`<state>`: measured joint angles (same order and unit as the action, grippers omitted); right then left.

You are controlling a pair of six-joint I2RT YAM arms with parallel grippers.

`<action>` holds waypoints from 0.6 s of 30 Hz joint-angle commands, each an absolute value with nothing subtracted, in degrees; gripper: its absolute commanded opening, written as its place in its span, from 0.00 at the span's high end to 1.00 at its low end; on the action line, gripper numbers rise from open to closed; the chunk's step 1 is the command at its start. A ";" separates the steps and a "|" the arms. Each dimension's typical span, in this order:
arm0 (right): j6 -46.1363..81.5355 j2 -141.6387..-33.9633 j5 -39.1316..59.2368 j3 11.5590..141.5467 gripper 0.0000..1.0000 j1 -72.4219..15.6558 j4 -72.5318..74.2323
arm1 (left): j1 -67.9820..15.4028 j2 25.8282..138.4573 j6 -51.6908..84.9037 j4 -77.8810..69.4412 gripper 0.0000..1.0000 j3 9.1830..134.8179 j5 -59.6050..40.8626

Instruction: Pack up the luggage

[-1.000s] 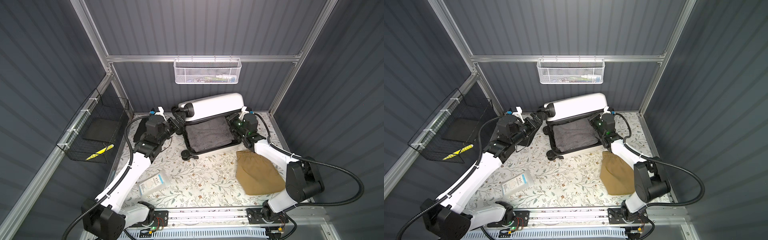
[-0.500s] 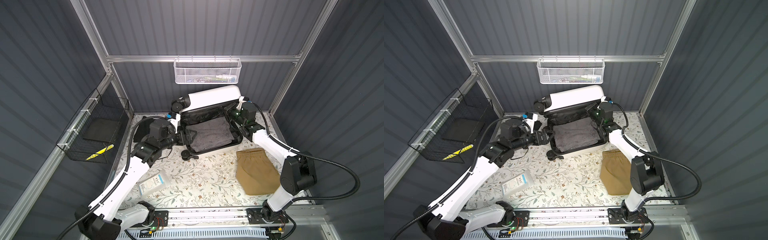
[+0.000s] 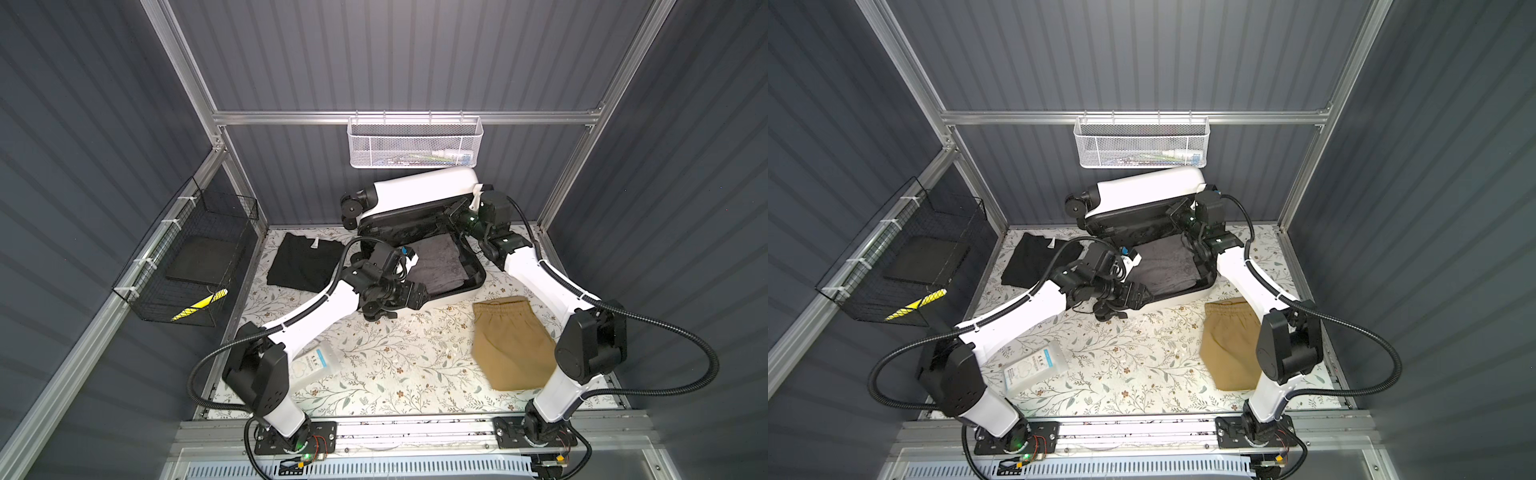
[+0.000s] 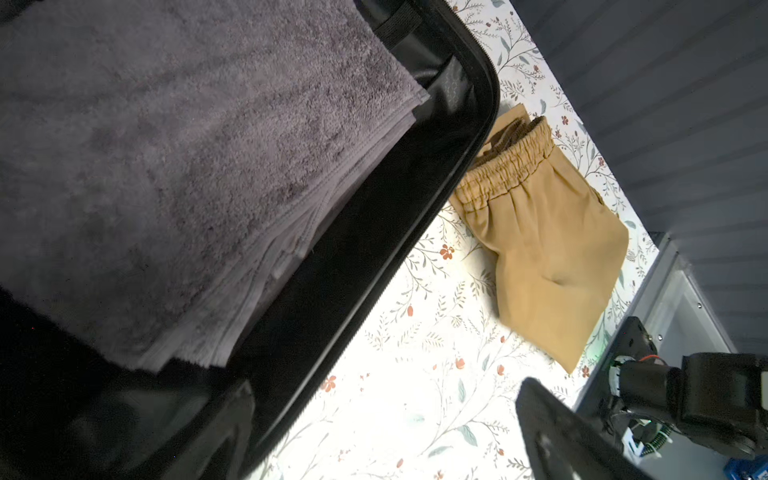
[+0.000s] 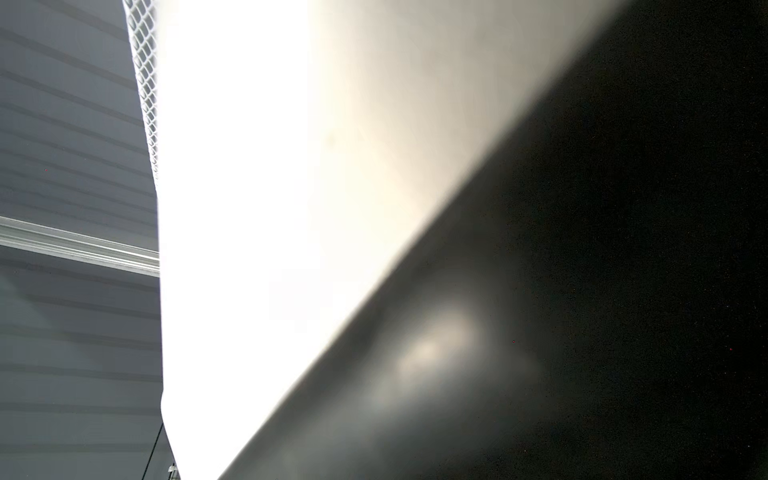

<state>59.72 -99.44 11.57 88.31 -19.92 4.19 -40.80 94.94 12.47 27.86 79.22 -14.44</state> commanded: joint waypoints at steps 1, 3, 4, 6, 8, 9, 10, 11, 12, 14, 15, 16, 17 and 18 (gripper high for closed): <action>57.44 -100.70 13.53 90.97 1.00 -20.57 0.76 | -41.46 98.46 7.61 31.68 0.00 84.38 -15.71; 57.28 -101.09 13.67 91.64 1.00 -20.57 0.12 | -41.70 101.02 6.50 32.45 0.00 86.12 -15.26; 57.35 -101.24 13.69 91.83 1.00 -20.57 -0.06 | -41.87 102.22 6.02 32.80 0.00 86.89 -14.77; 57.39 -101.63 13.80 92.30 1.00 -20.57 -0.34 | -42.22 104.91 4.86 34.16 0.00 89.04 -13.81; 57.22 -101.82 13.80 92.60 1.00 -20.64 -0.87 | -42.75 107.45 3.60 35.78 0.00 91.37 -12.90; 57.22 -101.95 13.75 92.55 1.00 -20.65 -0.92 | -43.18 108.79 2.68 36.69 0.00 92.65 -12.23; 57.22 -101.92 13.69 92.50 1.00 -20.61 -0.97 | -43.63 109.95 2.04 37.49 0.01 93.84 -11.47; 57.22 -101.95 13.71 92.55 1.00 -20.65 -1.08 | -44.10 111.43 1.21 38.78 0.03 95.27 -10.87; 57.22 -101.95 13.71 92.49 1.00 -20.65 -1.13 | -44.54 112.81 0.39 39.69 0.06 96.58 -10.48; 57.08 -101.87 13.71 92.46 1.00 -20.65 -1.39 | -45.10 115.04 -0.50 41.50 0.11 98.43 -10.03; 57.04 -101.77 13.74 92.46 1.00 -20.65 -1.49 | -45.28 115.88 -0.58 41.95 0.14 98.86 -9.97; 56.95 -101.72 13.77 92.37 1.00 -20.65 -1.57 | -45.38 116.30 -0.70 42.09 0.17 98.92 -10.00; 56.95 -101.62 13.80 92.29 1.00 -20.61 -1.60 | -45.50 116.62 -0.86 42.11 0.21 98.83 -9.97; 56.87 -101.47 13.86 92.15 1.00 -20.64 -1.67 | -45.49 116.79 -0.84 42.02 0.25 98.42 -9.96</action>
